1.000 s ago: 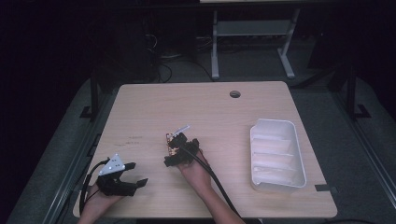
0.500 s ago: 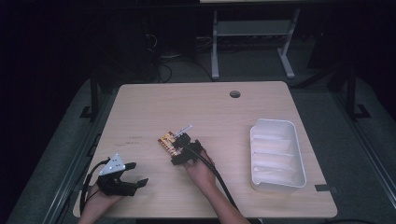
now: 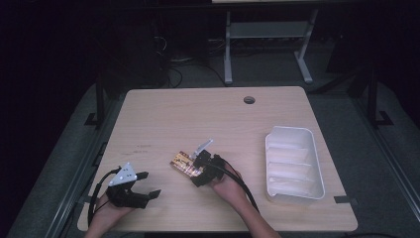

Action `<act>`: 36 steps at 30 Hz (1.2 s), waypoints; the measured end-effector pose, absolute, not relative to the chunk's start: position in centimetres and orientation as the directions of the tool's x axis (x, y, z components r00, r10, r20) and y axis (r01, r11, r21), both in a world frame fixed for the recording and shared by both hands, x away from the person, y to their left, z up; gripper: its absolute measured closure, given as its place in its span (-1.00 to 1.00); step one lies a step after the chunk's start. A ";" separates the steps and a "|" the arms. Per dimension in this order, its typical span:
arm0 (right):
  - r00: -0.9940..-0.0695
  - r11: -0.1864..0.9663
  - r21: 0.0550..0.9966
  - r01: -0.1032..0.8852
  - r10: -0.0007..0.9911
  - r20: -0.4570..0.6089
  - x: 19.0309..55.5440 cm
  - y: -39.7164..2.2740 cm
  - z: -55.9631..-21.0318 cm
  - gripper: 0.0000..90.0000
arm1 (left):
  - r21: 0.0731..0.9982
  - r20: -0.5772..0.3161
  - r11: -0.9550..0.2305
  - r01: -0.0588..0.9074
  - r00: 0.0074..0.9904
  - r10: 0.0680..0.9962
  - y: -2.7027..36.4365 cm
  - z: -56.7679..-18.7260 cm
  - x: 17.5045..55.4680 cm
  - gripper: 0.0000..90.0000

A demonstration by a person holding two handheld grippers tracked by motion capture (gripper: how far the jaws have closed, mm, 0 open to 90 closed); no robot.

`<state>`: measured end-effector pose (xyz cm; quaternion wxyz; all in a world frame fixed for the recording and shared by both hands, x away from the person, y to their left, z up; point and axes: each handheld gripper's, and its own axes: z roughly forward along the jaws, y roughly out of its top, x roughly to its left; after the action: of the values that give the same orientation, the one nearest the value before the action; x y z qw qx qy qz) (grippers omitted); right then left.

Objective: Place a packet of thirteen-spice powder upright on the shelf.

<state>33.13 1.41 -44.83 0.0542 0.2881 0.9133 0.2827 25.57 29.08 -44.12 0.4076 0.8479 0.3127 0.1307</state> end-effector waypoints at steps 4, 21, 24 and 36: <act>-0.865 0.703 0.554 0.446 0.498 0.064 32.1 0.6 -44.9 -0.30 | 0.776 -0.029 -0.481 0.408 0.785 0.619 28.4 -43.7 25.9 -0.58; -0.887 0.732 0.556 0.394 0.461 0.022 30.6 -1.3 -44.9 -0.50 | 0.750 0.013 -0.574 0.327 0.861 0.508 24.3 -42.3 29.2 -0.61; -0.876 0.735 0.547 0.400 0.482 -0.007 30.8 -1.5 -45.0 -0.48 | 0.747 0.009 -0.579 0.327 0.866 0.500 24.0 -42.3 29.6 -0.61; -0.778 0.633 0.597 0.493 0.628 -0.024 32.2 -3.2 -44.5 -0.41 | 0.704 0.009 -0.626 0.336 0.876 0.481 22.2 -44.0 31.6 -0.63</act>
<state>32.16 -3.22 -44.48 0.1155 0.3127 0.8962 0.2926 31.57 22.16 -43.97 0.3677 0.8961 0.2281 0.0988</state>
